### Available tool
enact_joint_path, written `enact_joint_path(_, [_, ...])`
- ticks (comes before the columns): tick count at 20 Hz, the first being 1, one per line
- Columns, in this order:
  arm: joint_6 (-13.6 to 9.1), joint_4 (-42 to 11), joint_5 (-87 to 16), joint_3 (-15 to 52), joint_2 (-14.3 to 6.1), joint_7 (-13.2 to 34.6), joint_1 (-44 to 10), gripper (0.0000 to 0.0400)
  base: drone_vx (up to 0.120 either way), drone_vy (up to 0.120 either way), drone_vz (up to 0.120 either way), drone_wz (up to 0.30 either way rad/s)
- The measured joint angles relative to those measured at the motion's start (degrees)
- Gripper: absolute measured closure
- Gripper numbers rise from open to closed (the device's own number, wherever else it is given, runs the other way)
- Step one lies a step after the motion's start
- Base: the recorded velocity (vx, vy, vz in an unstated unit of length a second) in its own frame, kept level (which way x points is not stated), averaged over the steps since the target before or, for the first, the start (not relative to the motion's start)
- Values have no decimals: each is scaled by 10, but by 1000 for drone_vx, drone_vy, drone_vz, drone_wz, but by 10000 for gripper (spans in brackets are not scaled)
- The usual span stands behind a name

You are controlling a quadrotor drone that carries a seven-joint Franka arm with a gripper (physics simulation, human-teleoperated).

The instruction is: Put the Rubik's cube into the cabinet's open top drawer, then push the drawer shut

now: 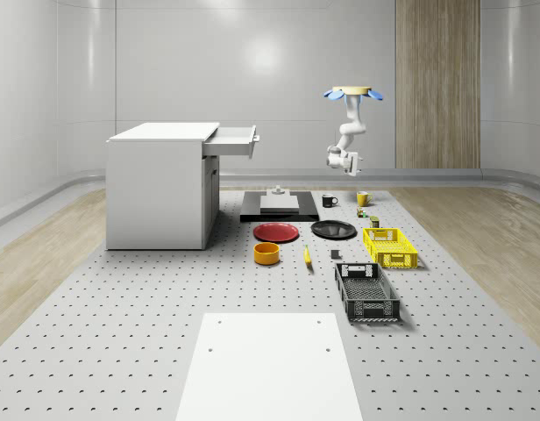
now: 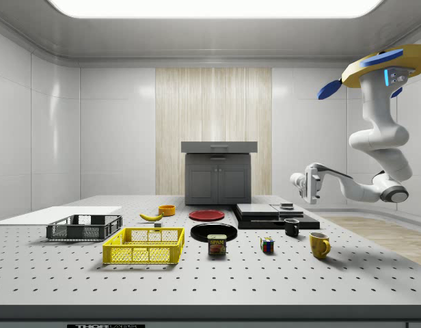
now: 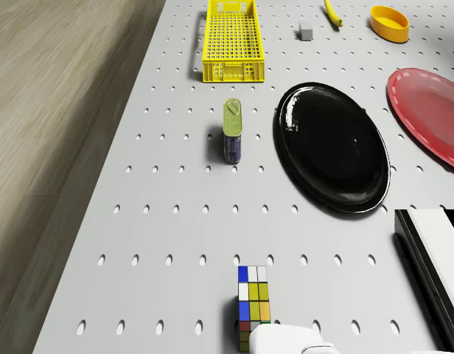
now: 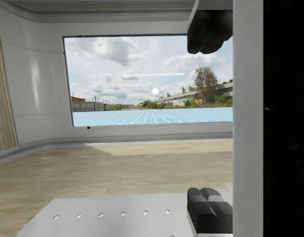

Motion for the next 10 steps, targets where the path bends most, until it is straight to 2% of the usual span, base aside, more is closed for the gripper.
enact_joint_path(3, [-29,-93,-170,85,-24,77,-88,0,120,0,-120,0])
enact_joint_path(5, [-56,-133,-252,128,-39,125,-151,0,120,0,-120,0])
enact_joint_path(10, [-114,-177,-362,196,-73,210,-275,0,120,0,-120,0])
